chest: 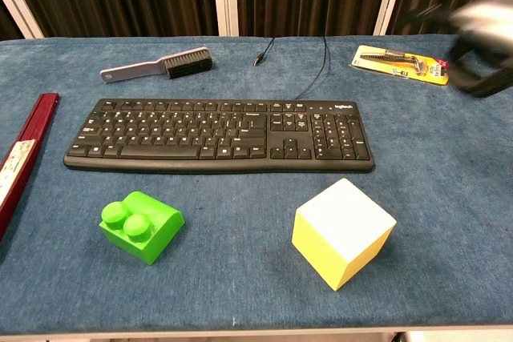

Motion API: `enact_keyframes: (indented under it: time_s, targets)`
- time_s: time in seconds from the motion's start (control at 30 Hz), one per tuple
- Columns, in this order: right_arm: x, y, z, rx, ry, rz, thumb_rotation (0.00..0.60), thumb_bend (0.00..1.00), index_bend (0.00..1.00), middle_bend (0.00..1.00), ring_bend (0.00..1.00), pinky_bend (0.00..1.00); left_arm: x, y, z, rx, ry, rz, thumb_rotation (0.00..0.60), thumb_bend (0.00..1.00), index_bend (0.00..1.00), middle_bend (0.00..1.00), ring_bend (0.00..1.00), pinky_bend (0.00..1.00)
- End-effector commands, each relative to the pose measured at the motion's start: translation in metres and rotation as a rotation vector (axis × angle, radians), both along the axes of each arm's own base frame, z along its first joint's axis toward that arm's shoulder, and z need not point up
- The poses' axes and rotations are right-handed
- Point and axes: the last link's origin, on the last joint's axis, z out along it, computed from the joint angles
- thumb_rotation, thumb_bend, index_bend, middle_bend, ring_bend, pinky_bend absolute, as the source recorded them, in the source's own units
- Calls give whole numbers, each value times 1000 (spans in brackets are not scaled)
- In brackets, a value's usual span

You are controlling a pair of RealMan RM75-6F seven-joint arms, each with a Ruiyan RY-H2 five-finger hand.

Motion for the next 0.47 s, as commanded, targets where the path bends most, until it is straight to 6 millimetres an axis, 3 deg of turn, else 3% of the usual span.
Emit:
enact_keyframes:
  time_s: [0.03, 0.07, 0.1, 0.33, 0.47]
  targets:
    - [-43, 36, 54, -190, -83, -80, 534, 200, 0, 140, 149, 175, 1, 1, -1, -1, -5, -7, 600, 48, 202, 153, 64, 0]
    - [-48, 40, 57, -200, -92, -92, 511, 175, 0, 56, 51, 51, 1, 1, -1, -1, -5, -8, 600, 48, 202, 152, 64, 0]
    - [-56, 49, 61, -211, -106, -114, 500, 160, 0, 17, 11, 3, 2, 1, -2, -1, -7, -11, 600, 49, 202, 152, 64, 0]
    - [-91, 93, 76, -265, -142, -195, 483, 157, 0, 0, 0, 0, 3, 0, -3, 3, -10, -19, 600, 49, 202, 152, 64, 0]
    - [-94, 100, 76, -258, -159, -204, 480, 158, 0, 0, 0, 0, 3, 1, -4, 2, -12, -17, 600, 48, 201, 153, 64, 0]
